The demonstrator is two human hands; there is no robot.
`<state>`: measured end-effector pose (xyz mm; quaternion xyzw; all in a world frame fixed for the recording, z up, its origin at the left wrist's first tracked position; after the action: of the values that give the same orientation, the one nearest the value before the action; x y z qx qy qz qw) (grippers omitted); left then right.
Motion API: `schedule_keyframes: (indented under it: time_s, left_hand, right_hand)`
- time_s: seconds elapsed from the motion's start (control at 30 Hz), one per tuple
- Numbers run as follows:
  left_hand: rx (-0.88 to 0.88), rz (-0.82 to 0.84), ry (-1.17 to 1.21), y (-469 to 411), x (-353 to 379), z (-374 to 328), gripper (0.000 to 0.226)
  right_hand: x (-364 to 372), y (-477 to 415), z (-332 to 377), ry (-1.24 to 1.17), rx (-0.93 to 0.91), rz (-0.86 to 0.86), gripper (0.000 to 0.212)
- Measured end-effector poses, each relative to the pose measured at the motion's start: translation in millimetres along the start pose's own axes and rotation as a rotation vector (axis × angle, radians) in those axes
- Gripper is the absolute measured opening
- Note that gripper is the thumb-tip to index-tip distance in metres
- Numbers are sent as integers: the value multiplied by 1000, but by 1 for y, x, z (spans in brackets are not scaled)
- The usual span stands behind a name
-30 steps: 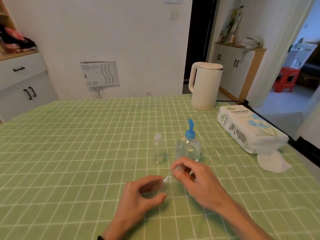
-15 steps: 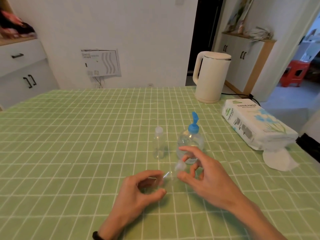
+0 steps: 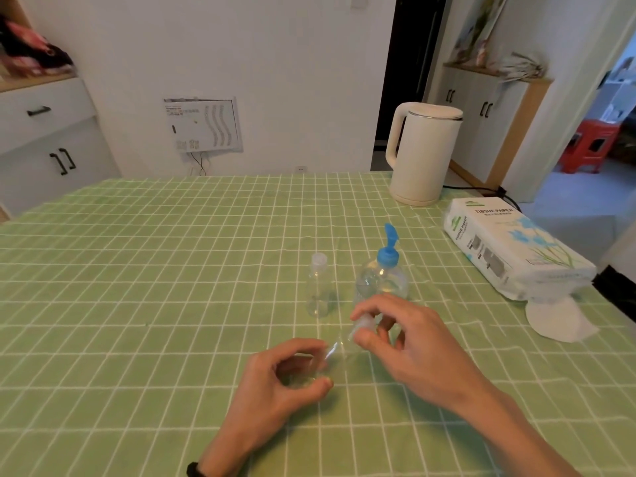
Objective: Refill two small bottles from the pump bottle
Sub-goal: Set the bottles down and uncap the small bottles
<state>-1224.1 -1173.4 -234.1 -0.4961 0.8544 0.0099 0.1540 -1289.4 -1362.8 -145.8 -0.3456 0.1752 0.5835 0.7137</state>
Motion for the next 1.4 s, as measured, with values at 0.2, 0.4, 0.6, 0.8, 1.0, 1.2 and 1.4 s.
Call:
schedule_keyframes:
  time_s: [0.2,0.4,0.6,0.8,1.0,1.2,1.4]
  left_hand:
    - [32,-8,35,0,-3,0,46]
    - [67,-67,125,-4,-7,6,52]
    - [75,-110,227,-5,-11,11,62]
    - [114,-146,231,-3,-15,3,62]
    - [136,-114,173,-4,-12,1,62]
    - [121,-130,193,-4,-13,-2,57]
    - [115,-136,195,-4,-15,0,57]
  right_hand:
    - [-53,10,-41,-134,108,-239,24]
    - [-71,39,-116,0,387,-321,20]
    - [-73,42,-142,70,465,-404,21]
    - [-65,44,-155,121,492,-342,26]
    - [-85,15,-115,92,414,-398,25]
    - [-59,-45,-62,-353,310,-330,68]
    - [-16,-72,-63,-403,405,-322,78]
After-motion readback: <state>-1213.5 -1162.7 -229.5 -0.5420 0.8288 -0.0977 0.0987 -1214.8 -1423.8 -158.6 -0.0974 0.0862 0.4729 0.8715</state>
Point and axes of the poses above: each hand's wrist, its own y-axis away from the middle knuckle, its own x-axis out of the palm, z = x × y, the point moved 8 cm from there along -y, towards the middle knuckle, and after that the axes turned 1 degree about -y, right-handed, at the moved point
